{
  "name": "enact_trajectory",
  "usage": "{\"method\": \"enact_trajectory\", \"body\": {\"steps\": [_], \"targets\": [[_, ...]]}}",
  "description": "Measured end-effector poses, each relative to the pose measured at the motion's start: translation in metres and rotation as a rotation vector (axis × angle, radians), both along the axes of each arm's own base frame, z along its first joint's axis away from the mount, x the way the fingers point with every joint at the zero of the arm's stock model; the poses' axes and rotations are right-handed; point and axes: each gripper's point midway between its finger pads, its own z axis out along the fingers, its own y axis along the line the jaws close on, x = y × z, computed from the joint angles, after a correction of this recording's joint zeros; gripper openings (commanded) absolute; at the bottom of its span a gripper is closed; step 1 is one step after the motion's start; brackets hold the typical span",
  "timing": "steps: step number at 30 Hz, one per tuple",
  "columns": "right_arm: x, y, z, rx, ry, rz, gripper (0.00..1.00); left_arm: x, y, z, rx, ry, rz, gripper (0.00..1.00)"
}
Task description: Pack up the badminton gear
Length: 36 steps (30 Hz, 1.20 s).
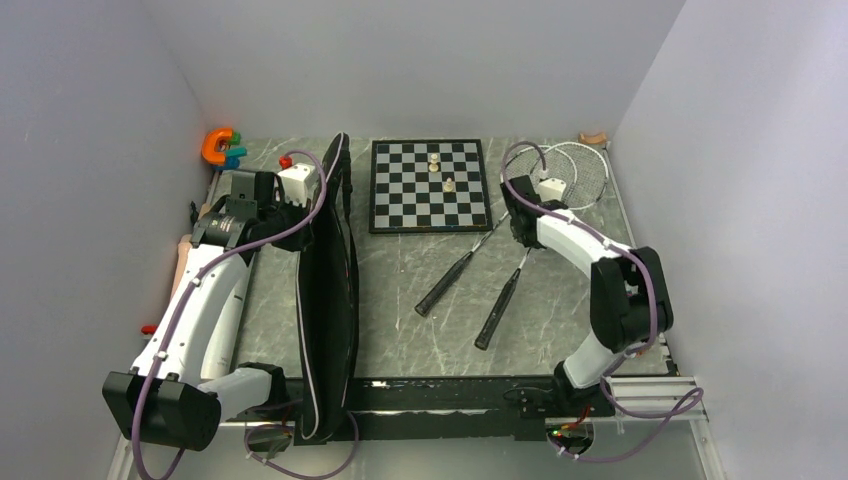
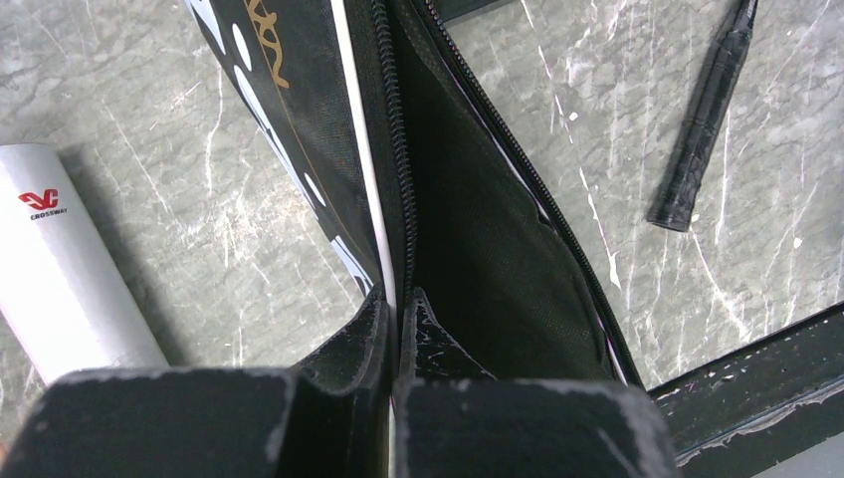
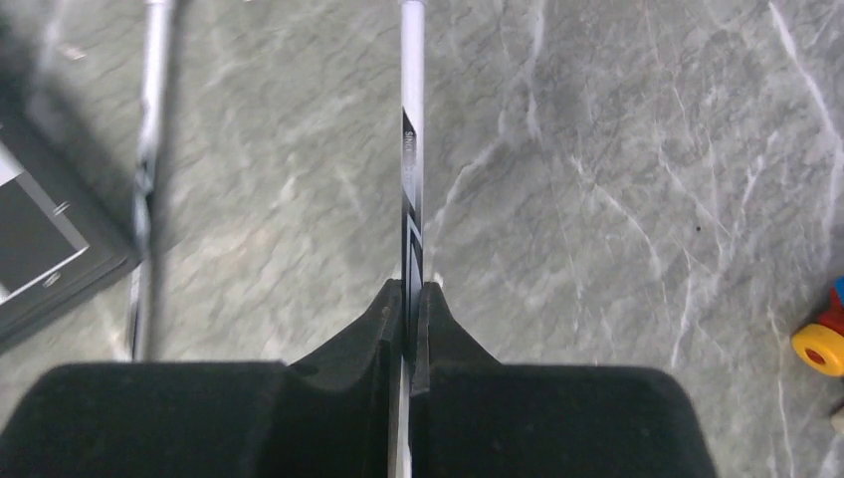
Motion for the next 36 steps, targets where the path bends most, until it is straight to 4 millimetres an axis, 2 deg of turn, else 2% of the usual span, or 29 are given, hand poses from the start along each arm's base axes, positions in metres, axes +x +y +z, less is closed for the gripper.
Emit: {"method": "enact_trajectory", "body": {"steps": [5,9,10,15,19,23,26,29,32,36], "targets": [[-0.023,0.035,0.033,-0.028,-0.030,0.092,0.00,0.000,0.000,0.000,0.001,-0.001,-0.003,0.00],[-0.059,0.090,0.064,-0.006,-0.055,0.266,0.00,0.001,0.000,-0.001,0.006,0.000,-0.009,0.00],[-0.074,0.109,0.077,0.018,-0.069,0.343,0.00,0.002,0.000,-0.002,0.007,0.002,-0.010,0.00],[-0.137,0.169,0.135,0.122,-0.147,0.615,0.00,0.013,-0.003,-0.010,0.008,0.036,-0.018,0.00],[-0.190,0.205,0.162,0.143,-0.148,0.809,0.00,0.030,-0.008,-0.012,0.004,0.045,-0.024,0.00],[-0.243,0.229,0.163,0.093,-0.086,0.980,0.00,0.046,-0.014,-0.017,0.006,0.053,-0.033,0.00],[-0.271,0.242,0.152,0.008,-0.029,1.054,0.00,0.052,-0.018,-0.022,0.009,0.059,-0.039,0.00],[-0.288,0.245,0.132,-0.117,0.033,1.094,0.00,0.053,-0.021,-0.024,0.016,0.060,-0.045,0.00],[-0.297,0.243,0.116,-0.210,0.081,1.119,0.00,0.054,-0.023,-0.025,0.023,0.058,-0.046,0.00],[-0.297,0.238,0.113,-0.256,0.102,1.124,0.00,0.055,-0.022,-0.026,0.035,0.054,-0.040,0.00]]}}
